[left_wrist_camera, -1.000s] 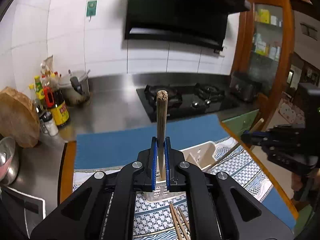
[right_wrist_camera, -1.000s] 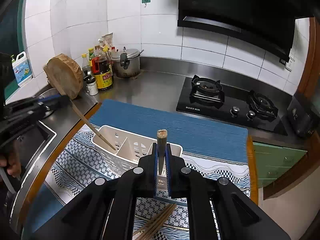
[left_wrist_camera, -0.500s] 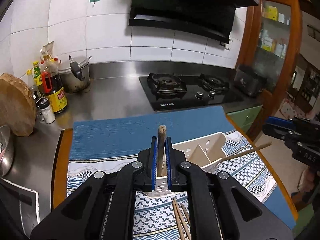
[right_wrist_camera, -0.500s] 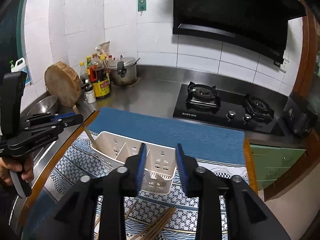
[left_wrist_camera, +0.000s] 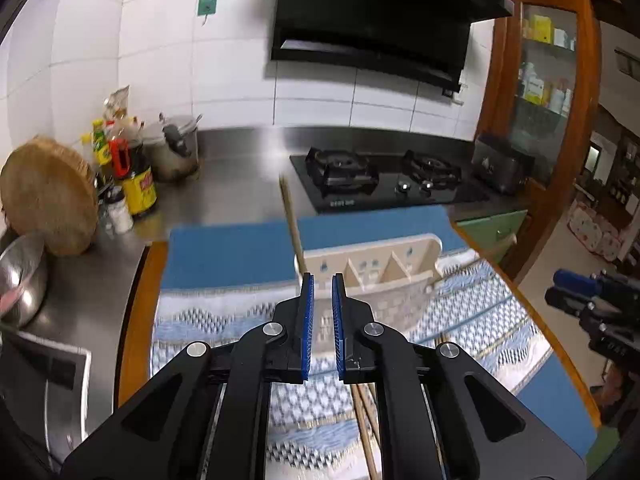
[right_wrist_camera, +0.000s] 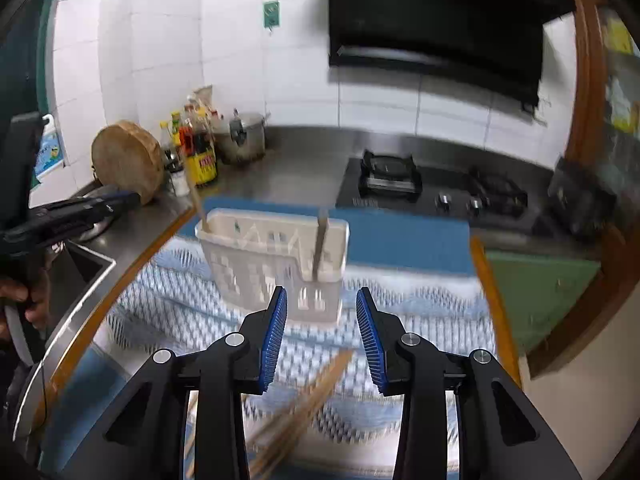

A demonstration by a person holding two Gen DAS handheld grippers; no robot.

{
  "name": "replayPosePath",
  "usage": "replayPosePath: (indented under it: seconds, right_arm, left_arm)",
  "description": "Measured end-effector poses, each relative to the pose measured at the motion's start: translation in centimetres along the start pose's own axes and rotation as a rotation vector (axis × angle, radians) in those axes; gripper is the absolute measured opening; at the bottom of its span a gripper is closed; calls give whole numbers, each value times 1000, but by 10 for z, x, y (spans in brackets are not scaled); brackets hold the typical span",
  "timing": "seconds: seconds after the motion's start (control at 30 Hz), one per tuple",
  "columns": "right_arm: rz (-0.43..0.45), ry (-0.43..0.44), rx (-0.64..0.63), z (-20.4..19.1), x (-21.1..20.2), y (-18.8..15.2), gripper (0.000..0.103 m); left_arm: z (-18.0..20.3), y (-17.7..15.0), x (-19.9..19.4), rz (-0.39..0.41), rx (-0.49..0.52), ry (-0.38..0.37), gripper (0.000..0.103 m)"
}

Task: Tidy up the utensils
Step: 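Open the right gripper while the left gripper opens, releasing chopsticks into the holder, then grasp another wooden chopstick with the left gripper while the right gripper grasps one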

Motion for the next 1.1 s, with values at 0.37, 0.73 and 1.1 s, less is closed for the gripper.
replayPosePath:
  seconds: [0.37, 0.73, 1.1]
  right_arm:
    - [-183, 4, 104, -15, 19, -121, 29]
    - [-337, 53, 225, -32, 45, -188, 22]
    - [-379, 83, 259, -48, 59, -197, 17]
  left_arm:
    - [12, -86, -4, -100, 12, 13, 9]
    - [26, -160, 14, -245, -4, -11, 9]
    - [34, -206, 29, -353, -42, -59, 9]
Point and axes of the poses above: each gripper's, at about its wrist camera, not at the fingertips, and x roughly the way its jaws point, z to its right, y to its top, the point moved 6 cm from there along x, roughly the way its jaws point, and after that the axes turned 1 degree about -z, right-handed, at the moved point
